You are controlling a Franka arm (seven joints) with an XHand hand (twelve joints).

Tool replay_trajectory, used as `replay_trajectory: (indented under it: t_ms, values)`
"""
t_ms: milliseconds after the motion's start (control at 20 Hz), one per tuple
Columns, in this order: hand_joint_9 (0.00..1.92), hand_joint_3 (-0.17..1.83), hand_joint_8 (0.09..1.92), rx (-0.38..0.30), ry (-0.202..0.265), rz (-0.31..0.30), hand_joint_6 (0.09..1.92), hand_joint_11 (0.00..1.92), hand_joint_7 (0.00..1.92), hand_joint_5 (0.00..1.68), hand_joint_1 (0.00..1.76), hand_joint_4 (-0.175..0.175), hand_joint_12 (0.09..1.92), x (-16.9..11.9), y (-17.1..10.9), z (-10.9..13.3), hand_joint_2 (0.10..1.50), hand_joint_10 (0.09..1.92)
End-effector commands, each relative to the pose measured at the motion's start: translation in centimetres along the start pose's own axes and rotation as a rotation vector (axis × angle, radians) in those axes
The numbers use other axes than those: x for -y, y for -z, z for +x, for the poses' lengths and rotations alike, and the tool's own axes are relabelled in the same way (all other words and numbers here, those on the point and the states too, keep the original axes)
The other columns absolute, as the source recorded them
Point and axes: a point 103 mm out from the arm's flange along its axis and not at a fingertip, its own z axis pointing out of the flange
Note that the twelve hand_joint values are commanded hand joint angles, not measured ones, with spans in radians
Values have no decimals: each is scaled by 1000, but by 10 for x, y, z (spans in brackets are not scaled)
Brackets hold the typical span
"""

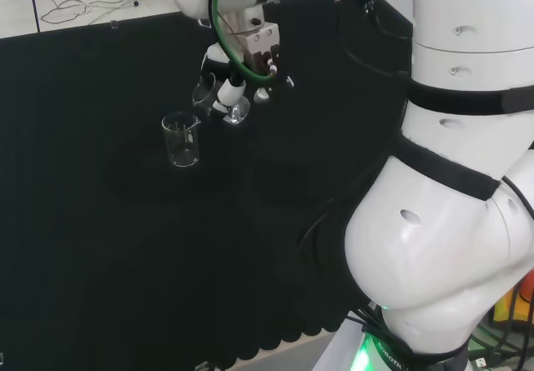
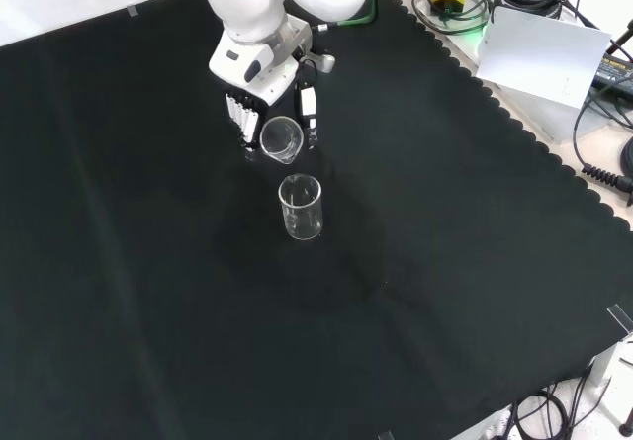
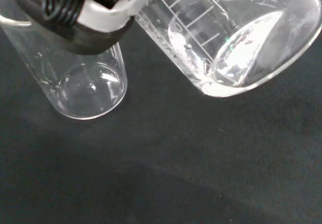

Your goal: Pour the water from the handheld beaker into the one on the table.

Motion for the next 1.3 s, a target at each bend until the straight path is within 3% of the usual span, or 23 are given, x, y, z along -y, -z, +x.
replay_trajectory:
  t_ms: [50, 1300]
  values:
    - [1317, -175, 811, 95, -3, 29, 816, 1197, 1161, 1110, 1285, -175, 749, 0, 7, 14, 1121, 748]
    - [1303, -175, 830, 313, -20, 129, 836, 1188, 1150, 1099, 1283, -175, 745, -7, 28, 39, 1125, 776]
